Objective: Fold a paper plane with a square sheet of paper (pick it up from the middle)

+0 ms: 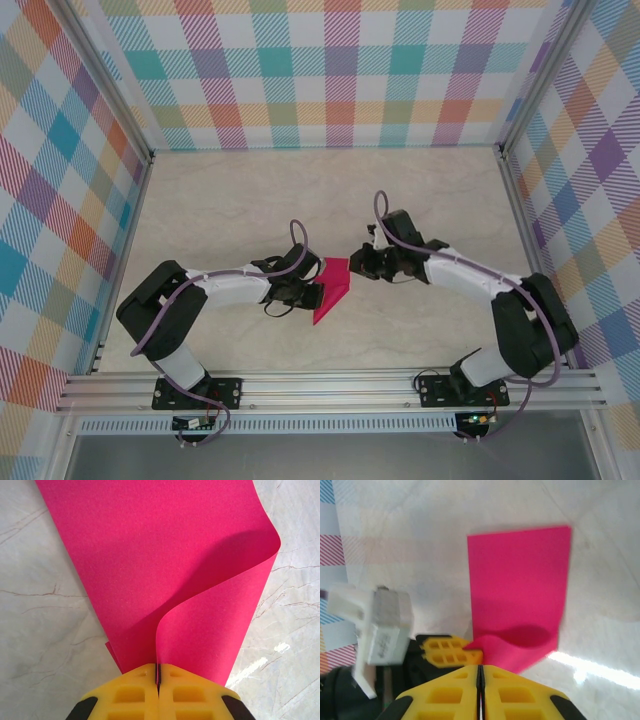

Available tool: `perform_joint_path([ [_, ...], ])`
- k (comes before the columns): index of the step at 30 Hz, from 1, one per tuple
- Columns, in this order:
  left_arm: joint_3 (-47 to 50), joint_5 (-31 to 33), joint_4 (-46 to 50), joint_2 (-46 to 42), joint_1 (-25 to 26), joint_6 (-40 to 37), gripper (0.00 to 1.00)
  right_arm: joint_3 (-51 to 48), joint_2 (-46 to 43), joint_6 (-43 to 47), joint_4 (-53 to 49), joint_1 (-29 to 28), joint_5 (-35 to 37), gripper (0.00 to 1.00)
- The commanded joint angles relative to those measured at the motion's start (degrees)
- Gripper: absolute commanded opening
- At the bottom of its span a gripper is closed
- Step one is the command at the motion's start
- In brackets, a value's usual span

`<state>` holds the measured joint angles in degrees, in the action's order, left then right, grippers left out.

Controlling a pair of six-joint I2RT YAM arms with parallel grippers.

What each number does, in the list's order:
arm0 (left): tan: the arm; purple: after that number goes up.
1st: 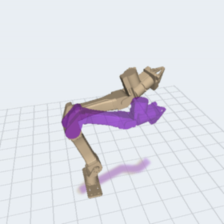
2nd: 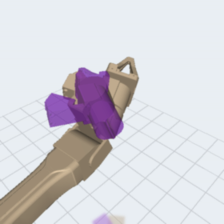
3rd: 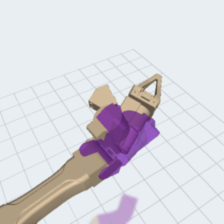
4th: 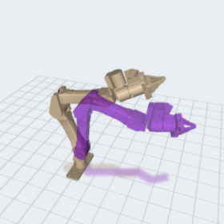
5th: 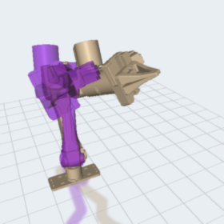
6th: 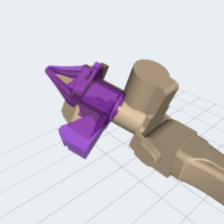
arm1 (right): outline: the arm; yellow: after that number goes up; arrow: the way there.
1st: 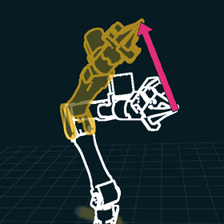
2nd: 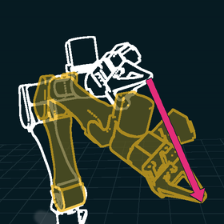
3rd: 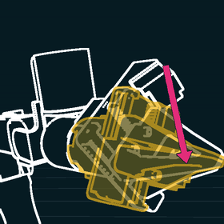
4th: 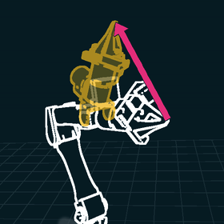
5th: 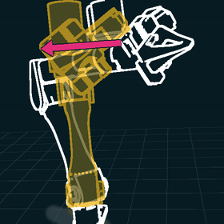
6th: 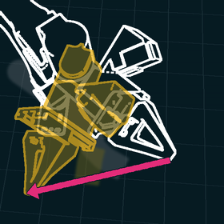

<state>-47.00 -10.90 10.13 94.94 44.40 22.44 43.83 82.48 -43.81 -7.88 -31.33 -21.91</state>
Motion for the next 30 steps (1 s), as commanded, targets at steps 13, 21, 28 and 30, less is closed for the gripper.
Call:
perform_joint_path([
  [13,1.13,-0.09,-0.03,2.83,-0.46,-0.16,0.0,-14.44,-0.24,-19.76,25.43,-15.89,3.11,0.0],
  [21,1.21,-0.09,0.24,2.89,-0.48,-0.29,0.0,-13.54,5.68,-23.9,30.93,-20.5,7.06,0.0],
  [28,1.16,-0.08,0.18,3.06,-0.61,-0.53,0.0,-12.77,8.4,-24.65,33.8,-21.05,6.5,0.0],
  [30,1.16,-0.18,0.15,3.12,-0.47,-0.54,0.0,-12.58,9.31,-24.82,34.77,-21.05,6.01,0.0],
])
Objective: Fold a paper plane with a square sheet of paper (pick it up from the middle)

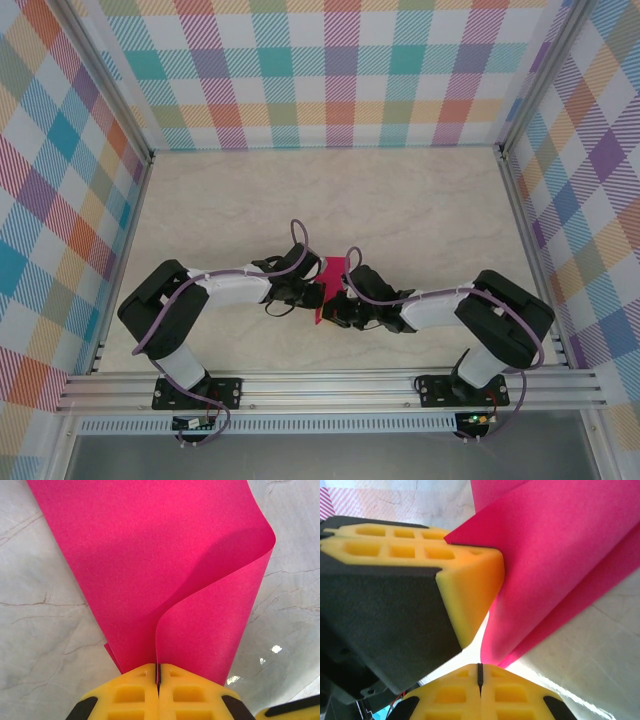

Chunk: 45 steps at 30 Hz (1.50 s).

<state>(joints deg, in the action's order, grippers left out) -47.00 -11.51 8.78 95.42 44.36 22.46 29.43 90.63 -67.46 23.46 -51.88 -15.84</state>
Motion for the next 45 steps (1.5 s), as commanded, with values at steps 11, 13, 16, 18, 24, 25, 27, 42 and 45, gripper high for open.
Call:
perform_joint_path([
  [11,0.95,0.46,1.72,2.76,-0.53,-0.67,0.0,1.69,3.93,-1.86,4.78,-0.77,0.1,0.0],
  [13,0.87,0.47,1.7,2.74,-0.53,-0.66,0.0,1.56,4.5,-1.75,4.61,-0.77,0.34,0.0],
  [16,0.95,0.52,1.75,2.85,-0.49,-0.65,0.0,1.5,5.37,-1.8,4.94,-0.77,0.38,0.0],
  [18,0.95,0.52,1.69,2.87,-0.51,-0.58,0.0,1.48,5.46,-1.75,4.45,-0.77,0.43,0.0],
  [24,0.86,0.6,1.77,2.97,-0.43,-0.66,0.0,1.24,2.8,-0.97,3.16,-0.85,0.64,0.0],
  [25,0.9,0.61,1.85,2.94,-0.46,-0.68,0.0,1.24,1.94,-0.68,3.0,-0.98,0.5,0.0],
  [27,0.73,0.61,1.91,3.01,-0.42,-0.9,0.0,1.25,0.75,-0.31,2.44,-1.34,0.21,0.0],
  [42,0.34,0.31,2.3,3.15,-0.49,-1.18,0.0,1.58,7.39,-2.05,4.28,-2.43,0.6,0.0],
  [45,0.16,0.35,2.48,3.23,-0.46,-1.28,0.0,1.59,7.3,-2.15,3.1,-2.44,0.67,0.0],
])
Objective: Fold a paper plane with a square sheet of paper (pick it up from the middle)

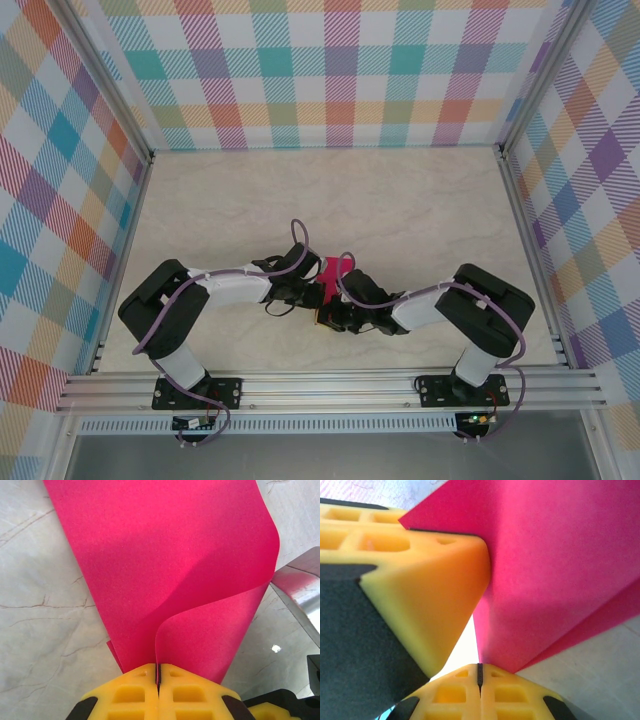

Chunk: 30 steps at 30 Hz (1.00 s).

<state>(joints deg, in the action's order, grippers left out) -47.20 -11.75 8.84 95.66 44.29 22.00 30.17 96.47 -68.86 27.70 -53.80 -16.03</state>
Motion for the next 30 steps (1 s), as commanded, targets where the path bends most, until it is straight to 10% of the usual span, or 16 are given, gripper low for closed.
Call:
perform_joint_path([
  [1,0.34,0.69,2.5,3.04,-0.38,-0.78,0.0,0.7,0.8,-0.62,-1.52,-0.52,1.12,0.0],
  [30,0.0,0.61,3.11,3.39,-0.44,-1.15,0.0,2.09,-2.81,3.51,-6.26,5.72,2.16,0.0],
])
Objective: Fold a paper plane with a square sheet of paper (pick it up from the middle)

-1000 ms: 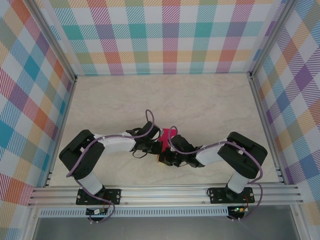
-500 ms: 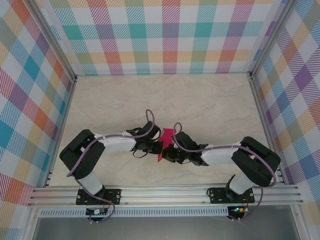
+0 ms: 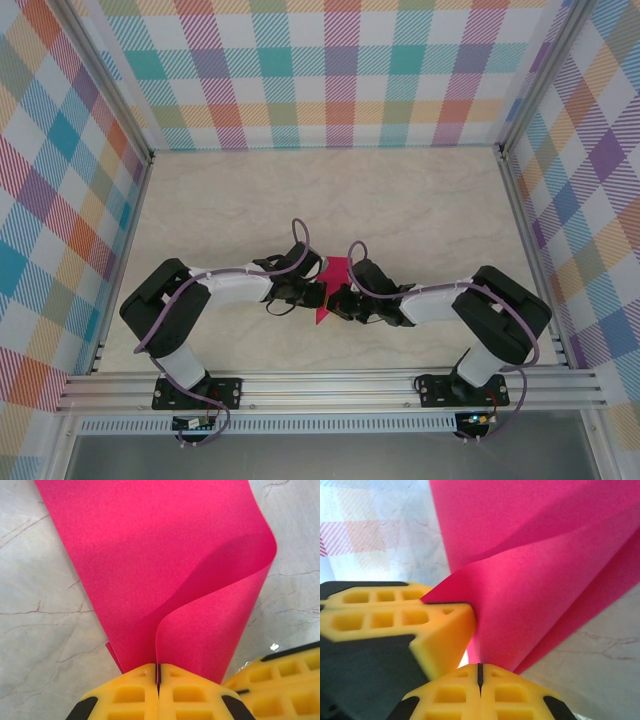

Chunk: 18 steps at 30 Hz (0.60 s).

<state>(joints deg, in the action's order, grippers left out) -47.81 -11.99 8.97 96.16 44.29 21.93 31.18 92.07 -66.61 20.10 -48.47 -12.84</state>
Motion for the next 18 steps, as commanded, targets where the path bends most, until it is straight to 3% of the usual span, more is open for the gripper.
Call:
perform_joint_path([
  [1,0.5,0.78,3.13,2.94,-0.43,-1.08,0.0,0.99,1.92,1.12,0.82,0.37,-0.83,0.0],
  [6,0.49,1.27,3.24,2.88,-0.44,-1.16,0.0,1.12,2.12,1.64,-3.55,0.48,0.86,0.0],
  [18,0.24,1.46,3.77,2.96,-0.36,-1.39,0.0,1.1,-3.96,3.9,-2.47,4.29,-3.02,0.0],
])
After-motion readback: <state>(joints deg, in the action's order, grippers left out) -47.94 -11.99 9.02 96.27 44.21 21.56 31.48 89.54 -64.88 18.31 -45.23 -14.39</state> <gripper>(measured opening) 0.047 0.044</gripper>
